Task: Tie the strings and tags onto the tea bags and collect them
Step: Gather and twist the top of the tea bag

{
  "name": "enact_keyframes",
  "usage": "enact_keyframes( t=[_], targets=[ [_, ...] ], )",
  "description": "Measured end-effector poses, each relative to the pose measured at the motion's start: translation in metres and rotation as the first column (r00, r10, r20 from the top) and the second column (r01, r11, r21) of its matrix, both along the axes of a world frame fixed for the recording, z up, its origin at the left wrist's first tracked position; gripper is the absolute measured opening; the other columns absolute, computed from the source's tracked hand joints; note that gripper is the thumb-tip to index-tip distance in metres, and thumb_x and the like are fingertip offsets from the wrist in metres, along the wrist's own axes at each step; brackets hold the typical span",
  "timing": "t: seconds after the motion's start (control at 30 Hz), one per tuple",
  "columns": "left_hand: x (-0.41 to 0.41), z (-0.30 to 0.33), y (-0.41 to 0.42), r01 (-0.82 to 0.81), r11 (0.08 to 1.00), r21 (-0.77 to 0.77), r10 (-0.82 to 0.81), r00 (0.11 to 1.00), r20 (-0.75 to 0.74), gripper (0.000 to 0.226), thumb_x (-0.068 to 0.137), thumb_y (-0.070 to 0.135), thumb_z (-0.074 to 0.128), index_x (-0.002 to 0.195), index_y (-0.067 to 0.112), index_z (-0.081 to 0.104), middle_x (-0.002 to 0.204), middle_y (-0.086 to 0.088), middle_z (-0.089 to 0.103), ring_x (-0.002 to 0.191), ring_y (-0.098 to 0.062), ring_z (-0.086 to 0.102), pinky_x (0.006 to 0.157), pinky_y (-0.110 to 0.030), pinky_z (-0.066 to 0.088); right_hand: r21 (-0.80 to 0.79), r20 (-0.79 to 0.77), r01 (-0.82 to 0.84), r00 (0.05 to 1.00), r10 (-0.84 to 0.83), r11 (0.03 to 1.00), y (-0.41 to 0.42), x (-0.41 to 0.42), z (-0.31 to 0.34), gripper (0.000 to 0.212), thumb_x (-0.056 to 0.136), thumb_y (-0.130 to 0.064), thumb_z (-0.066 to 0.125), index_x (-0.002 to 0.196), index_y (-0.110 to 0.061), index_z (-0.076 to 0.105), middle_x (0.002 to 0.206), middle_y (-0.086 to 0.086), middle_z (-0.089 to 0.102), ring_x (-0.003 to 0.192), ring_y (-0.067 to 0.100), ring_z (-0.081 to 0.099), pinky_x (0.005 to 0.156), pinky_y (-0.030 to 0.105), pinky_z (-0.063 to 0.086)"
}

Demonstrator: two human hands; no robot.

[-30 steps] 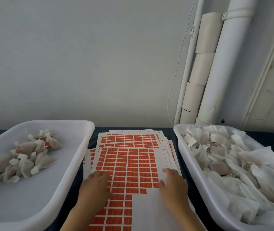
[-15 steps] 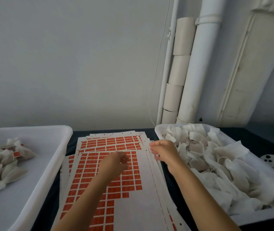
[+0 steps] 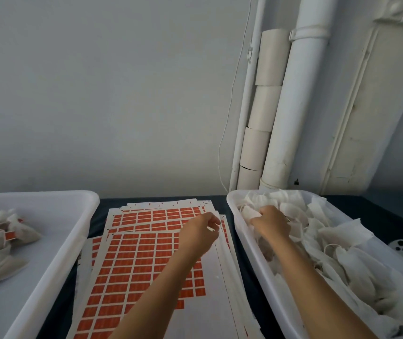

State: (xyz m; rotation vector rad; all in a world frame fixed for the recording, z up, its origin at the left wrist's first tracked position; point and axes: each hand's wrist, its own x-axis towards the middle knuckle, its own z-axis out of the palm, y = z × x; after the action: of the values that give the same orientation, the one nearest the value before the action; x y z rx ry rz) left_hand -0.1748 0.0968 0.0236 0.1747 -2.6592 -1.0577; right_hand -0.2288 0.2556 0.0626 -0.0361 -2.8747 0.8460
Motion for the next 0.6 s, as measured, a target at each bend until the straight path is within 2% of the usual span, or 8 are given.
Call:
enact_keyframes(
  t=[0.13,0.23,0.3,0.33,0.43,0.5,0.6],
  targets=[
    [-0.013,0.013,0.011,0.036,0.997,0.061,-0.029,0.994,-0.108,0.036,0.085,0.027,0.067,0.119,0.03,0.055,0.118,0.008,0.061,0.094,-0.004,0.055,0.074,-0.015,0.048,-0.053,-0.186,-0.065,0.981,0.055,0.996,-0.002,-0.009,0.01,0.033,0.089,-0.015,0.054,0.061,-0.018,0.038,0.067,0.0,0.048,0.067,0.019,0.047,0.064,0.026,0.035],
    [-0.026,0.033,0.016,0.074,0.995,0.07,-0.06,0.983,-0.172,0.052,0.083,0.027,0.07,0.13,0.03,0.048,0.13,0.003,0.053,0.111,-0.013,0.051,0.091,-0.031,0.05,-0.121,-0.294,-0.117,0.953,0.077,0.986,-0.005,-0.013,0.028,0.026,0.088,-0.017,0.059,0.065,-0.011,0.049,0.064,0.001,0.051,0.058,0.015,0.045,0.051,0.021,0.03],
    [-0.032,0.048,0.02,0.154,0.985,0.079,-0.136,0.972,-0.192,0.06,0.083,0.025,0.071,0.136,0.028,0.043,0.135,-0.001,0.049,0.119,-0.021,0.048,0.099,-0.04,0.047,-0.132,-0.347,-0.19,0.928,0.134,0.973,-0.009,-0.013,0.042,0.018,0.085,-0.02,0.064,0.073,-0.009,0.058,0.069,0.002,0.058,0.06,0.016,0.05,0.052,0.021,0.034],
    [-0.034,0.054,0.022,0.199,0.974,0.109,-0.172,0.961,-0.216,0.061,0.083,0.024,0.07,0.137,0.026,0.042,0.134,-0.003,0.048,0.119,-0.022,0.048,0.098,-0.039,0.047,-0.146,-0.365,-0.238,0.915,0.171,0.96,-0.011,-0.011,0.048,0.016,0.084,-0.021,0.066,0.073,-0.01,0.06,0.069,0.002,0.06,0.061,0.018,0.053,0.055,0.023,0.038],
    [-0.033,0.069,0.023,0.211,0.961,0.179,-0.15,0.941,-0.303,0.045,0.083,0.03,0.069,0.124,0.018,0.054,0.119,-0.004,0.057,0.103,-0.022,0.055,0.081,-0.028,0.047,-0.244,-0.382,-0.389,0.88,0.281,0.888,-0.019,0.0,0.063,0.011,0.079,-0.02,0.071,0.072,-0.013,0.066,0.068,-0.001,0.064,0.065,0.017,0.06,0.062,0.029,0.046],
    [-0.027,0.072,0.016,0.142,0.974,0.178,-0.084,0.951,-0.298,0.033,0.082,0.036,0.068,0.107,0.015,0.061,0.102,-0.003,0.063,0.09,-0.022,0.06,0.073,-0.031,0.051,-0.315,-0.389,-0.432,0.871,0.3,0.845,-0.028,0.01,0.067,0.009,0.077,-0.018,0.072,0.072,-0.013,0.067,0.067,0.001,0.066,0.064,0.017,0.06,0.061,0.027,0.046],
    [-0.012,0.066,-0.003,0.05,0.978,0.202,0.007,0.963,-0.27,0.032,0.078,0.041,0.071,0.091,0.013,0.062,0.085,-0.001,0.066,0.078,-0.021,0.064,0.068,-0.035,0.056,-0.479,-0.387,-0.474,0.87,0.306,0.739,-0.044,0.024,0.064,0.008,0.077,-0.012,0.073,0.073,-0.009,0.066,0.068,0.006,0.065,0.059,0.016,0.06,0.055,0.02,0.044]
  ],
)
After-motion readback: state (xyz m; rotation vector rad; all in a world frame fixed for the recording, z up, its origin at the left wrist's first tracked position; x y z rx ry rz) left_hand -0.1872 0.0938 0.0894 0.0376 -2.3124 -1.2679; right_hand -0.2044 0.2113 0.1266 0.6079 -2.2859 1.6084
